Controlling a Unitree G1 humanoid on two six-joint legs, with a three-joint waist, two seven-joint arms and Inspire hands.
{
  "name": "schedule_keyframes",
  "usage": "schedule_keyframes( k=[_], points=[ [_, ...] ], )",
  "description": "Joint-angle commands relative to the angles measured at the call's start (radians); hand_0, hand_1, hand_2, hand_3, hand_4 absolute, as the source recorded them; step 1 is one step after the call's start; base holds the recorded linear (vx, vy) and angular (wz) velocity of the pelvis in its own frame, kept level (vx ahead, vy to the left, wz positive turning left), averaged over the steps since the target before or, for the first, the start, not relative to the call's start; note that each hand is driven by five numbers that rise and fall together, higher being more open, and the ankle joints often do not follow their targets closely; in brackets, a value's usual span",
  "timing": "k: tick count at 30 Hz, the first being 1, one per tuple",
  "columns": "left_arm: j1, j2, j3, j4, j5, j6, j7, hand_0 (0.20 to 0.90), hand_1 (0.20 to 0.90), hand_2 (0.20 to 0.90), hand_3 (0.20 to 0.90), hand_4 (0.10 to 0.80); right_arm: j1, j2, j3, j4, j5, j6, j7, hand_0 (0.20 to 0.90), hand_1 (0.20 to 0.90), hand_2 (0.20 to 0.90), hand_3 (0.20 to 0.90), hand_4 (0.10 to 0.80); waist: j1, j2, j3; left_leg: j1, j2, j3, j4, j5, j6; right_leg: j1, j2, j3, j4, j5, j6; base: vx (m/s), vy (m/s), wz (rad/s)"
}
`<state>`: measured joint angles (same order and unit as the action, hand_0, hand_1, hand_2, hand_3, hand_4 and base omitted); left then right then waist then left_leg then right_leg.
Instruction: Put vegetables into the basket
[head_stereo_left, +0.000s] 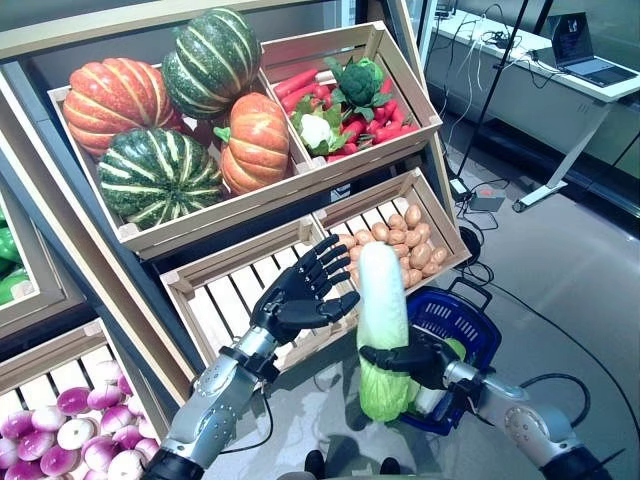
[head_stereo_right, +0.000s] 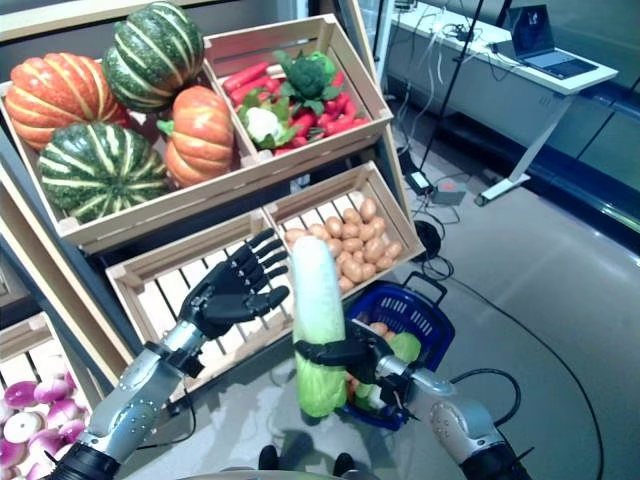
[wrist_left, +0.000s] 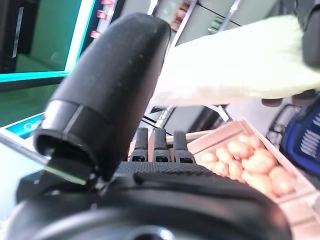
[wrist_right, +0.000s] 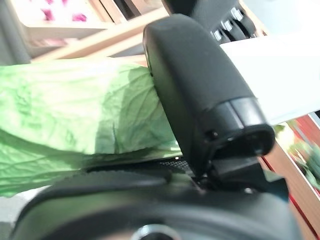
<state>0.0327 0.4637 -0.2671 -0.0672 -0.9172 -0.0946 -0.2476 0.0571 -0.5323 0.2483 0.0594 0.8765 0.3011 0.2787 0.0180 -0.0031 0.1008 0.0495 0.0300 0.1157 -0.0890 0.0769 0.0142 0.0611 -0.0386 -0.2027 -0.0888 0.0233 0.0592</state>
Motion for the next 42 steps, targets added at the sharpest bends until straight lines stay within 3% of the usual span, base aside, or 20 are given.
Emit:
schedule_keyframes(
  k=[1,10,14,18,24,33,42],
  points=[
    [-0.072,-0.020,0.104,-0.094,-0.038,-0.075,-0.042,0.900,0.900,0.900,0.900,0.800,-0.057,0.059,-0.141,-0.014,0.124,-0.219,-0.056,0.300,0.300,0.300,0.300,0.400,-0.006,-0.049,-0.032,0.034,0.011,-0.017,0.002,-0.092,-0.031,0.019,-0.054,-0.016,0.002,0.022,0.049,-0.011,-0.052,-0.01],
    [-0.036,-0.034,0.191,-0.109,-0.023,-0.054,-0.038,0.900,0.900,0.900,0.900,0.800,0.023,0.137,-0.293,0.020,0.182,-0.355,-0.113,0.300,0.300,0.300,0.300,0.400,-0.022,-0.046,-0.012,0.024,0.018,-0.009,0.002,-0.089,-0.031,0.012,-0.037,-0.011,0.002,0.013,0.039,-0.014,-0.068,-0.02],
    [-0.040,-0.035,0.205,-0.114,0.009,-0.114,-0.010,0.900,0.900,0.900,0.900,0.800,0.019,0.175,-0.308,0.053,0.208,-0.417,-0.166,0.300,0.300,0.300,0.300,0.400,-0.024,-0.036,0.017,0.010,0.020,-0.010,0.002,-0.077,-0.029,-0.017,-0.028,-0.007,0.045,-0.011,0.026,-0.065,-0.063,0.00],
    [-0.124,-0.017,0.222,-0.113,0.035,-0.239,0.028,0.900,0.900,0.900,0.900,0.800,-0.092,0.185,-0.318,0.135,0.263,-0.541,-0.250,0.300,0.300,0.300,0.300,0.400,-0.018,-0.020,0.143,-0.126,0.009,-0.024,0.109,-0.079,-0.037,-0.127,-0.023,-0.006,0.139,-0.037,-0.001,-0.336,-0.036,0.02],
    [-0.180,0.005,0.213,-0.090,0.062,-0.275,0.079,0.900,0.900,0.900,0.900,0.800,-0.204,0.144,-0.327,0.238,0.336,-0.575,-0.281,0.300,0.300,0.300,0.300,0.400,0.000,-0.003,0.251,-0.240,0.002,-0.036,0.218,-0.080,-0.056,-0.197,-0.020,-0.016,0.215,-0.058,-0.021,-0.151,-0.019,0.06],
    [-0.293,0.030,0.186,-0.050,0.157,-0.411,0.193,0.900,0.900,0.900,0.900,0.800,-0.424,0.078,-0.299,0.482,0.441,-0.604,-0.219,0.300,0.300,0.300,0.300,0.400,0.033,0.031,0.409,-0.495,-0.014,-0.045,0.416,-0.097,-0.064,-0.410,-0.040,-0.042,0.391,-0.087,-0.045,-0.130,0.005,0.10],
    [-0.432,0.035,0.159,-0.014,0.240,-0.413,0.315,0.900,0.900,0.900,0.900,0.800,-0.624,0.035,-0.281,0.612,0.491,-0.555,-0.234,0.300,0.300,0.300,0.300,0.400,0.050,0.041,0.419,-0.726,-0.032,-0.036,0.495,-0.110,-0.044,-0.688,-0.066,-0.042,0.536,-0.102,-0.046,-0.037,0.000,0.09]
  ],
)
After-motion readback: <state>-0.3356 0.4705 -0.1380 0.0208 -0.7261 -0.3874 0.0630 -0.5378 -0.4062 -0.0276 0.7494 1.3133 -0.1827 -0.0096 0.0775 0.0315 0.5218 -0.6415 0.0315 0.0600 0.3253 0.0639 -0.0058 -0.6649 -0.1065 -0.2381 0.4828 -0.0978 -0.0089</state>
